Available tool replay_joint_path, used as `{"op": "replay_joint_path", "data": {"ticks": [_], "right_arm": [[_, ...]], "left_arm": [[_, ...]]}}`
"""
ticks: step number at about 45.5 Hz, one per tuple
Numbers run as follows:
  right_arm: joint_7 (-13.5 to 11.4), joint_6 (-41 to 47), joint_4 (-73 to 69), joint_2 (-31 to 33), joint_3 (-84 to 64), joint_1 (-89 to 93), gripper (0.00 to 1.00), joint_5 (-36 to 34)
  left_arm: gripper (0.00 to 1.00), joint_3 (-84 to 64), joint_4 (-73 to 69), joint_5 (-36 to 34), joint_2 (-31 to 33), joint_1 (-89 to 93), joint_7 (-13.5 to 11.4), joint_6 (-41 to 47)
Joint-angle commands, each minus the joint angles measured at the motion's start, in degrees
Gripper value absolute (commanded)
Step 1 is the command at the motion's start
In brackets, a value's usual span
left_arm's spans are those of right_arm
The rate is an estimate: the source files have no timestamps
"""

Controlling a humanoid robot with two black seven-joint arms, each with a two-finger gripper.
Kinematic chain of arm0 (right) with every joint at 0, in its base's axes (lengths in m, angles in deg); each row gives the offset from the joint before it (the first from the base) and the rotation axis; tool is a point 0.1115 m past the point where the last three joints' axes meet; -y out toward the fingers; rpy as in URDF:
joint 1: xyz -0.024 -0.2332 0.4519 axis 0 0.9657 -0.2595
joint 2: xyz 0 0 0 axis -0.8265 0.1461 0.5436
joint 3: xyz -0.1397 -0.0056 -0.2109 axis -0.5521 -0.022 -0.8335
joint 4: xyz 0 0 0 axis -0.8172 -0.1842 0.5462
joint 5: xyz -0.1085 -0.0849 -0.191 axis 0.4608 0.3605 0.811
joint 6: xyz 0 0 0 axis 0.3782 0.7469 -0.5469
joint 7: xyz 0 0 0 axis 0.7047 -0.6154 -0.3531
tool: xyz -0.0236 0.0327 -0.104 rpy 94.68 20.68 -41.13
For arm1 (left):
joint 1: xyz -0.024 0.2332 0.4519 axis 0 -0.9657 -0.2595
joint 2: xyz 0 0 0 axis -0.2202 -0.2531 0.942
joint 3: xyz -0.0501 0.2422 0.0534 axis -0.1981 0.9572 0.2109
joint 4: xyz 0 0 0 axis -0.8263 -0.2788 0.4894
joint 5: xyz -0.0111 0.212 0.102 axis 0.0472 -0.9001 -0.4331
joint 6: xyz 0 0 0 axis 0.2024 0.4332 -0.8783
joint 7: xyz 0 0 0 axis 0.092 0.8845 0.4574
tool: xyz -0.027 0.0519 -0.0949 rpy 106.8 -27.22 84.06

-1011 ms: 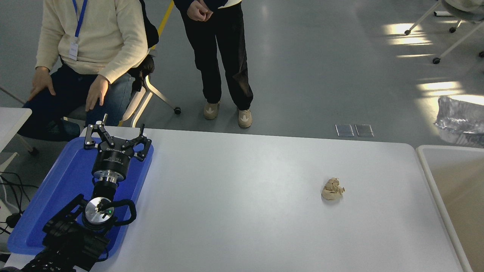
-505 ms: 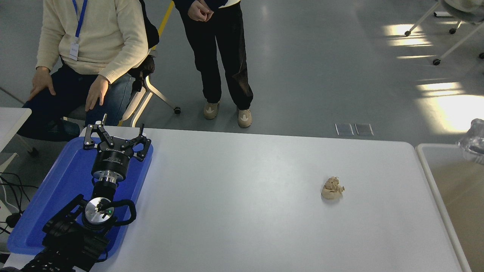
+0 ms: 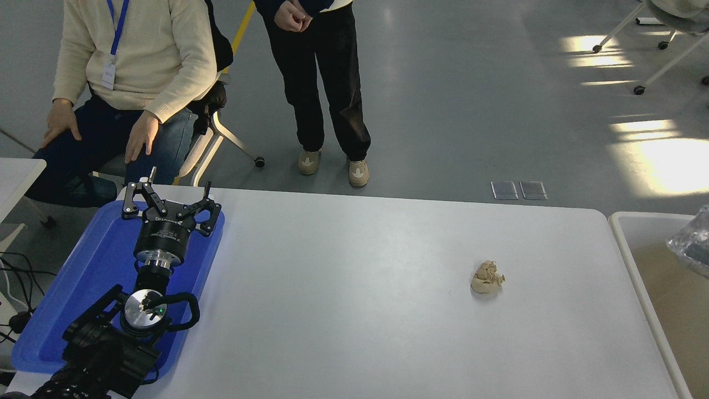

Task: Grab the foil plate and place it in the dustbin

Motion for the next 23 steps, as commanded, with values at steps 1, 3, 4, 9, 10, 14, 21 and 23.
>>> {"op": "replay_joint_path", "data": {"ticks": [1, 3, 4, 9, 10, 14, 21, 23], "right_arm": [[-0.2, -2.2, 0.3, -1.0, 1.6, 3.3, 0.00, -1.2], [-0.2, -2.2, 0.3, -1.1, 1.6, 3.3, 0.00, -1.2], [-0.2, -2.2, 0.3, -1.1, 1.6, 3.3, 0.01, -1.2], [-0.2, -2.3, 0.3, -1.1, 1.5, 3.3, 0.20, -1.5], [-0.2, -2.3, 0.3, -1.1, 1.5, 3.3, 0.33, -1.5], [-0.1, -2.2, 0.3, -1.1, 1.5, 3.3, 1.00, -1.5], [-0.1, -2.1, 0.3, -1.7, 1.5, 3.3, 1.00, -1.5], [-0.1, -2.1, 0.3, -1.7, 1.5, 3.3, 1.00, -1.5]], "left_arm": [[1.00, 0.0, 0.0, 0.0, 0.0, 0.0, 0.0, 0.0], [1.00, 0.0, 0.0, 0.0, 0.0, 0.0, 0.0, 0.0], [1.00, 0.0, 0.0, 0.0, 0.0, 0.0, 0.0, 0.0], [1.00, 0.0, 0.0, 0.0, 0.0, 0.0, 0.0, 0.1], [1.00, 0.0, 0.0, 0.0, 0.0, 0.0, 0.0, 0.0], [1.00, 0.0, 0.0, 0.0, 0.0, 0.0, 0.0, 0.0], [1.00, 0.0, 0.0, 0.0, 0.0, 0.0, 0.0, 0.1], [1.00, 0.0, 0.0, 0.0, 0.0, 0.0, 0.0, 0.0]]}}
